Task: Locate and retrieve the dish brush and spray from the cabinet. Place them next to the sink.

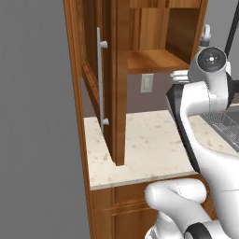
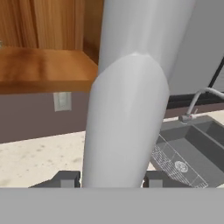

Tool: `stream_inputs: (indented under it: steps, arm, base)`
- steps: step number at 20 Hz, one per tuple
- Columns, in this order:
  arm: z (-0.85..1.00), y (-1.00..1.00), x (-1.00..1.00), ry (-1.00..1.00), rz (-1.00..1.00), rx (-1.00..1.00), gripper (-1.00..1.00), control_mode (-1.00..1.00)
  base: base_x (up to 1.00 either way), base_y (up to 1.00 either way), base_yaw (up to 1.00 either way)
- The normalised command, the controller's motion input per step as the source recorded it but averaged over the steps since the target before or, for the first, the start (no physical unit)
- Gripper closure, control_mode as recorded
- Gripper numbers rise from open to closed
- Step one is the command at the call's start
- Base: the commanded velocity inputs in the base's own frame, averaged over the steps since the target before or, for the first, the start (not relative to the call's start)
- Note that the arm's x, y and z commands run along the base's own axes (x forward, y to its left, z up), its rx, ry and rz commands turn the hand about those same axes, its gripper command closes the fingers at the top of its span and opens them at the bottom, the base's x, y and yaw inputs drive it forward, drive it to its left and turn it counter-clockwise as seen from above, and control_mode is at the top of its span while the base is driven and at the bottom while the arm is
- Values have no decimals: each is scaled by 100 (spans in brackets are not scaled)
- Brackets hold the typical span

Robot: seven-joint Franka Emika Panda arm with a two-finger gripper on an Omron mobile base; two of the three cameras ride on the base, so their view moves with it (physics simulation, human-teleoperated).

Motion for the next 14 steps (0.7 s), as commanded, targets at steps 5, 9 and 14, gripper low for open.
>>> stream_inputs:
  steps: [5,9,14]
  arm:
    - [-37,-56,-4,0,3,-4,100,-100]
    - [-44,-56,0,0,7,-5,100,-100]
    - [-42,-52,5,0,11,-3,100,-100]
  base:
    - [0,0,0]
    - [0,0,0]
    - [0,0,0]
